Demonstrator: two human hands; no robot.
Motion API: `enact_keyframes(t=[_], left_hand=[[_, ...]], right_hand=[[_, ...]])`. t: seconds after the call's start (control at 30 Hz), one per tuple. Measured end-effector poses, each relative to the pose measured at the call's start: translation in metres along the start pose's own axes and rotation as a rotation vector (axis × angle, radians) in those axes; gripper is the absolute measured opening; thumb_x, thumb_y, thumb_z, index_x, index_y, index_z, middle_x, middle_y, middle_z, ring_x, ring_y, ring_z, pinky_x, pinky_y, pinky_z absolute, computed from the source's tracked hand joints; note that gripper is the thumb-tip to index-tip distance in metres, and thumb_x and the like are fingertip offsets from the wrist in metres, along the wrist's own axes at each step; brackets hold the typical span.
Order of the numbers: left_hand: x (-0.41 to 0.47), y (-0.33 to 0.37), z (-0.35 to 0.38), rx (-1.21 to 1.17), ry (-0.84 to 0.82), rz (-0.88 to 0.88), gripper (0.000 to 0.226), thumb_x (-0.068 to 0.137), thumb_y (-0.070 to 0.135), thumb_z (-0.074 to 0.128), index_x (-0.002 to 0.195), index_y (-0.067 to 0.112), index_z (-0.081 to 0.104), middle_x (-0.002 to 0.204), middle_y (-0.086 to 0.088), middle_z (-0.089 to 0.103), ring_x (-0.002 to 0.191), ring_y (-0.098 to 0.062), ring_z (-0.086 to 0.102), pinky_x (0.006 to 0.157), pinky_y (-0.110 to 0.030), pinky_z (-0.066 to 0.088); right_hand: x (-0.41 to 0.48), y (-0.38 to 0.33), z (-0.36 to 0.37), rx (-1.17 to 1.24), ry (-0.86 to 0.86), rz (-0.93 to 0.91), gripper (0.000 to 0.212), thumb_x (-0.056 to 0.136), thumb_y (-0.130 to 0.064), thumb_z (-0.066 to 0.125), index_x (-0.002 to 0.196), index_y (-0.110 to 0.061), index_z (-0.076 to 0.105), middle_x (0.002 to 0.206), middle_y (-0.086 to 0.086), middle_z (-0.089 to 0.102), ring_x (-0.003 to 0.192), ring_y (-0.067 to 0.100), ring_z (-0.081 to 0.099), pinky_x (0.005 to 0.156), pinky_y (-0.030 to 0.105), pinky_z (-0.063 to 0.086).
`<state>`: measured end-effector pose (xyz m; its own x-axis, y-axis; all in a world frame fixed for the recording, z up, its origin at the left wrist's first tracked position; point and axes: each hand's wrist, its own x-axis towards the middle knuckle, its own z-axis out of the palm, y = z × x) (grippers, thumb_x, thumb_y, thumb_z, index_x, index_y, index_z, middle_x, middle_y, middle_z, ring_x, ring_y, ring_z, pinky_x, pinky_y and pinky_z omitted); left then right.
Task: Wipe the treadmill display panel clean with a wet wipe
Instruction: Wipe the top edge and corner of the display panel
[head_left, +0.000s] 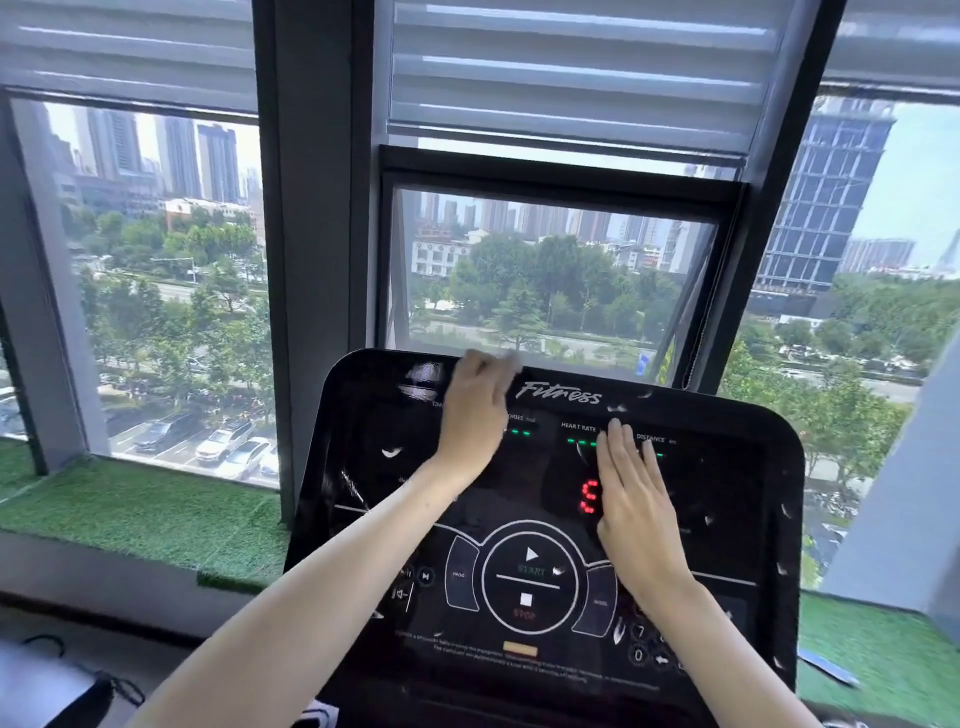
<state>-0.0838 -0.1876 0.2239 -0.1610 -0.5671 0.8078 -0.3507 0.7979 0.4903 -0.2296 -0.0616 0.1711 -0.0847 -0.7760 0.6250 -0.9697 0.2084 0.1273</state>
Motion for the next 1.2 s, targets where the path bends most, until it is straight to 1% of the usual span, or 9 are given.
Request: enact_keyframes(t=[0.1, 0.23, 0.37, 0.5, 0.67, 0.8, 0.93, 1.1, 1.2], left_hand=[[0.004, -0.005, 0.001, 0.052, -0.156, 0.144, 0.024, 0.097, 0.010, 0.050, 0.114, 0.014, 0.066, 0.091, 0.001, 0.050, 0.085, -0.013, 0.051, 0.078, -0.025, 0.044], [0.011, -0.008, -0.007, -0.023, 0.193, -0.153, 0.023, 0.099, 0.017, 0.048, 0.108, 0.009, 0.067, 0.093, -0.001, 0.052, 0.084, -0.015, 0.053, 0.081, -0.033, 0.048], [-0.006, -0.002, 0.005, 0.089, -0.182, 0.250, 0.021, 0.095, 0.009, 0.052, 0.111, 0.016, 0.062, 0.091, 0.001, 0.051, 0.085, -0.015, 0.051, 0.074, -0.035, 0.050], [0.011, -0.006, 0.003, -0.063, 0.161, -0.100, 0.025, 0.099, 0.024, 0.047, 0.094, 0.008, 0.067, 0.086, 0.000, 0.049, 0.075, -0.015, 0.050, 0.074, -0.027, 0.044], [0.004, 0.002, 0.008, 0.050, -0.202, 0.222, 0.024, 0.097, 0.011, 0.048, 0.116, 0.013, 0.063, 0.094, 0.000, 0.050, 0.087, -0.016, 0.052, 0.078, -0.026, 0.045], [0.022, -0.007, 0.001, -0.010, 0.110, -0.081, 0.024, 0.099, 0.019, 0.047, 0.099, 0.008, 0.068, 0.086, 0.004, 0.048, 0.074, -0.011, 0.048, 0.075, -0.023, 0.043], [-0.009, 0.013, 0.019, 0.113, -0.257, 0.340, 0.024, 0.091, 0.000, 0.052, 0.106, 0.015, 0.065, 0.092, 0.000, 0.052, 0.091, -0.015, 0.051, 0.072, -0.032, 0.051], [0.002, 0.008, 0.022, 0.039, 0.081, 0.003, 0.027, 0.091, 0.000, 0.054, 0.113, 0.011, 0.065, 0.087, 0.000, 0.050, 0.083, -0.017, 0.051, 0.073, -0.029, 0.047], [-0.010, 0.027, 0.034, 0.106, -0.173, 0.278, 0.033, 0.086, -0.006, 0.053, 0.111, 0.013, 0.064, 0.092, -0.001, 0.053, 0.090, -0.018, 0.050, 0.072, -0.033, 0.050]], right_hand=[[0.000, 0.000, 0.002, -0.005, -0.013, -0.002, 0.099, 0.039, 0.011, 0.079, 0.131, 0.013, 0.042, 0.139, 0.029, 0.039, 0.130, 0.040, 0.038, 0.108, 0.051, 0.030], [0.001, -0.003, 0.004, 0.009, 0.001, 0.011, 0.097, 0.038, 0.013, 0.079, 0.129, 0.015, 0.043, 0.137, 0.031, 0.041, 0.128, 0.042, 0.040, 0.105, 0.052, 0.034], [0.001, -0.002, 0.005, 0.000, 0.021, 0.006, 0.095, 0.039, 0.015, 0.076, 0.128, 0.016, 0.043, 0.136, 0.032, 0.041, 0.127, 0.043, 0.041, 0.104, 0.053, 0.035], [0.001, -0.002, 0.007, 0.007, 0.028, 0.014, 0.093, 0.041, 0.018, 0.073, 0.129, 0.015, 0.043, 0.137, 0.032, 0.041, 0.128, 0.042, 0.041, 0.105, 0.052, 0.034], [0.002, 0.001, 0.007, 0.006, 0.039, 0.001, 0.093, 0.042, 0.018, 0.072, 0.130, 0.014, 0.042, 0.139, 0.030, 0.039, 0.129, 0.041, 0.040, 0.106, 0.051, 0.033], [0.001, -0.002, 0.007, 0.024, 0.044, 0.023, 0.092, 0.042, 0.019, 0.072, 0.129, 0.014, 0.043, 0.138, 0.030, 0.040, 0.128, 0.041, 0.041, 0.104, 0.051, 0.036], [0.002, -0.001, 0.007, 0.025, 0.067, 0.019, 0.088, 0.046, 0.022, 0.066, 0.130, 0.014, 0.042, 0.139, 0.029, 0.039, 0.130, 0.040, 0.039, 0.106, 0.050, 0.034], [0.002, -0.001, 0.005, 0.018, 0.058, 0.010, 0.089, 0.045, 0.019, 0.069, 0.130, 0.013, 0.043, 0.139, 0.029, 0.040, 0.129, 0.040, 0.040, 0.107, 0.050, 0.033], [0.001, 0.001, 0.005, 0.031, 0.060, 0.002, 0.088, 0.046, 0.018, 0.069, 0.130, 0.013, 0.043, 0.139, 0.029, 0.040, 0.130, 0.039, 0.039, 0.107, 0.049, 0.033]])
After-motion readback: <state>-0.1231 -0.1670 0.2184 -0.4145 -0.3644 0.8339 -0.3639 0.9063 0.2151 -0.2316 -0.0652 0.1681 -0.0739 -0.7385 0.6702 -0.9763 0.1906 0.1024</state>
